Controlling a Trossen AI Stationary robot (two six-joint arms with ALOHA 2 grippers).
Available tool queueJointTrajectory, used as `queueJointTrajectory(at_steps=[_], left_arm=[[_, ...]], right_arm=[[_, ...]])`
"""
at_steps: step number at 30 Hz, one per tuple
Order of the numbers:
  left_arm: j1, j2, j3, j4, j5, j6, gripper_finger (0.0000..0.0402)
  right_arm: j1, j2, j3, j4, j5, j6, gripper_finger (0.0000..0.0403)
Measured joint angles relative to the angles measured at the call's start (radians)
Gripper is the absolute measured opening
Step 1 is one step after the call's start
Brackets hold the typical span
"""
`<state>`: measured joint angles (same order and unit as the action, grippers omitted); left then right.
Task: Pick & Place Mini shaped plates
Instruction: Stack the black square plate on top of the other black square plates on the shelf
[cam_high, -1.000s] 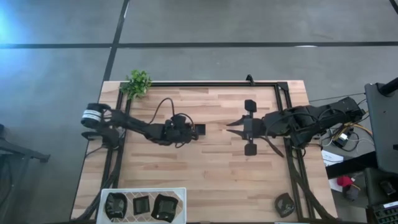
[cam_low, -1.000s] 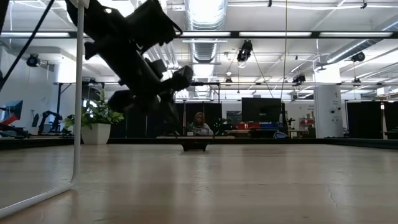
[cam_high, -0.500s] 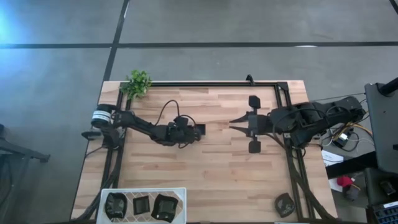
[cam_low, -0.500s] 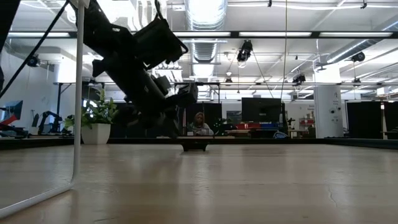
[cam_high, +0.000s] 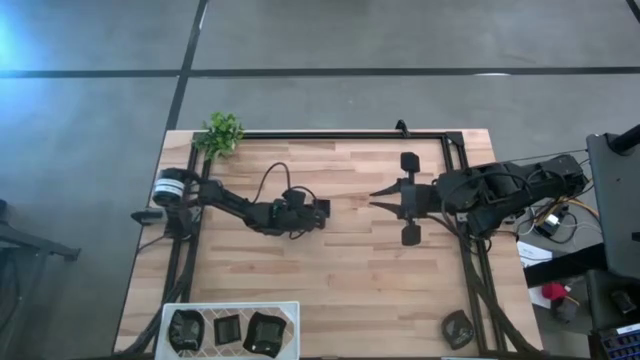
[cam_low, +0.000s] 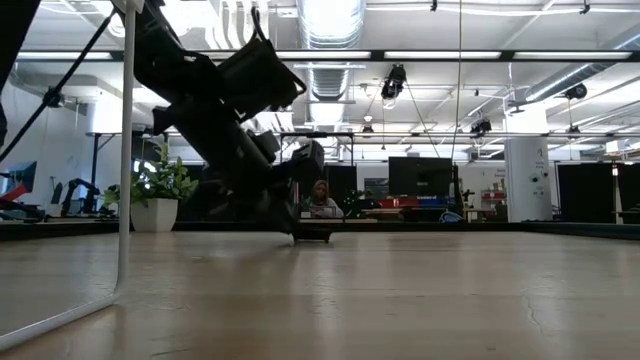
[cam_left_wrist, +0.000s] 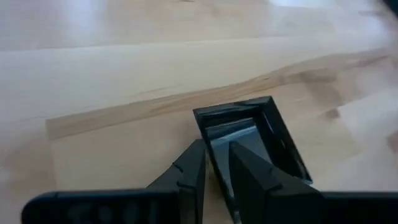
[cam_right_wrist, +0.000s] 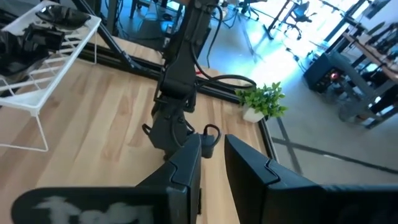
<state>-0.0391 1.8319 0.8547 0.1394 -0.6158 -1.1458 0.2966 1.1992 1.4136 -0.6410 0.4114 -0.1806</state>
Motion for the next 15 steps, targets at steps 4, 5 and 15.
queueJointTrajectory(at_steps=[4,5,15], left_arm=[[0.000,-0.001,0.000,0.030,0.005,-0.008,0.0065],[0.000,-0.001,0.000,0.030,0.005,-0.008,0.0065],[0.000,0.002,-0.003,0.024,0.005,-0.032,0.0065]], right_arm=[[0.000,0.000,0.000,0.000,0.000,-0.029,0.0068],[0.000,0.000,0.000,0.000,0.000,-0.033,0.0068],[0.000,0.000,-0.001,-0.013,0.000,-0.037,0.0068]])
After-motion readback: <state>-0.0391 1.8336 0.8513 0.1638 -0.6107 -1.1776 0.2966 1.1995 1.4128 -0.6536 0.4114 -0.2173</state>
